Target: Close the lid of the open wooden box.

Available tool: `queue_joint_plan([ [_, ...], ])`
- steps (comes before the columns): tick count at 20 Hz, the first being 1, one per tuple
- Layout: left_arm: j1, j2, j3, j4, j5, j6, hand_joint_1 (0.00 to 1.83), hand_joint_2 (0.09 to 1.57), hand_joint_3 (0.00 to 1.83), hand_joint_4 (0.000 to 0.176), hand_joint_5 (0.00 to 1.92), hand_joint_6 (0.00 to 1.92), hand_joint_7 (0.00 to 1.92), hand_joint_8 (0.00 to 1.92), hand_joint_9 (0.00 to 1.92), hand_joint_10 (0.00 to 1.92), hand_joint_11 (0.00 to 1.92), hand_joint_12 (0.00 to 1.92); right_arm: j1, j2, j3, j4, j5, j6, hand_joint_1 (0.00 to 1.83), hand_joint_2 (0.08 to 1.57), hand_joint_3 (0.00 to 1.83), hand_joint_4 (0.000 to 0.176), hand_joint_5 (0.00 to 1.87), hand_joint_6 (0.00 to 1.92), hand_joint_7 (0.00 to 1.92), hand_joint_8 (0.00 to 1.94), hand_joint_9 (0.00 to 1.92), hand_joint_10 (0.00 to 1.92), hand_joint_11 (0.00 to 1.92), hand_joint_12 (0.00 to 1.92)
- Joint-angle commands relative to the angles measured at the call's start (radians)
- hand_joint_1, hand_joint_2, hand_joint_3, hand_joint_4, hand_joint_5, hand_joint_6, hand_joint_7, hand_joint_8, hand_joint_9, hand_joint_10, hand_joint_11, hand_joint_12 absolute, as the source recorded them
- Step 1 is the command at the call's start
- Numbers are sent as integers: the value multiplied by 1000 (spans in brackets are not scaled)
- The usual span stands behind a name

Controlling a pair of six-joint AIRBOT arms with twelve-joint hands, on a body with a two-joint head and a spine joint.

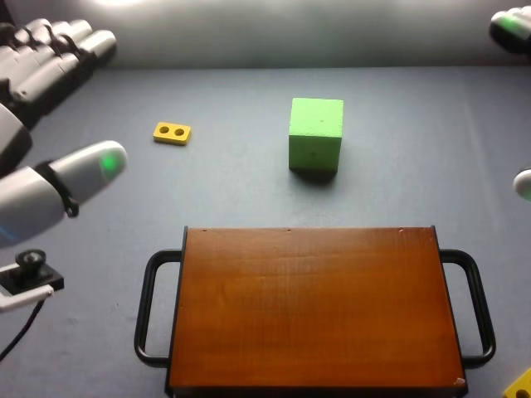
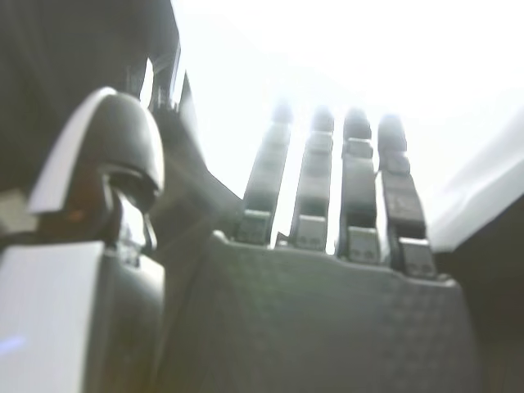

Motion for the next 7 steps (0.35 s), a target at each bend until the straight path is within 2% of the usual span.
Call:
queue_joint_plan([
  [1, -10, 3, 2, -3, -180, -8, 0, 1455, 28, 0, 56, 0, 0, 0, 0, 0, 0, 0, 19, 3, -1, 30, 165, 0, 474, 1160, 2, 81, 114, 10, 134, 11, 152, 16, 222, 58],
  [2, -10, 4, 1, -5, -218, -13, 117, 1442, 10, 0, 62, 2, 0, 0, 0, 0, 0, 0, 20, 8, -7, 36, 203, -7, 432, 1178, 8, 74, 126, 6, 162, 10, 183, 16, 213, 45],
  [3, -10, 5, 2, -6, -247, -21, 108, 1461, 12, 0, 52, 2, 0, 0, 0, 0, 0, 0, 22, 11, -10, 39, 231, -11, 407, 1196, 12, 66, 123, 2, 164, 6, 174, 7, 202, 36],
  [4, -10, 6, 2, -6, -273, -24, 192, 1425, 0, 0, 81, 10, 2, 0, 0, 0, 24, 12, 23, 11, -11, 41, 256, -13, 478, 1187, 3, 49, 157, 12, 203, 16, 180, 7, 204, 33],
  [5, -10, 6, 2, -7, -294, -27, 212, 1420, 0, 0, 54, 1, 0, 0, 0, 0, 4, 2, 28, 11, -13, 41, 282, -15, 635, 1168, 0, 60, 192, 8, 250, 9, 209, 6, 206, 25],
  [6, -10, 6, 1, -8, -315, -29, 288, 1387, 0, 0, 61, 4, 0, 0, 0, 0, 0, 0, 34, 11, -15, 40, 308, -16, 678, 1197, 12, 60, 184, 1, 270, 11, 241, 15, 216, 27],
  [7, -11, 6, 0, -10, -318, -37, 288, 1387, 0, 0, 61, 4, 0, 0, 0, 0, 0, 0, 54, 11, -22, 35, 309, -18, 678, 1197, 12, 60, 184, 1, 270, 11, 241, 15, 216, 27],
])
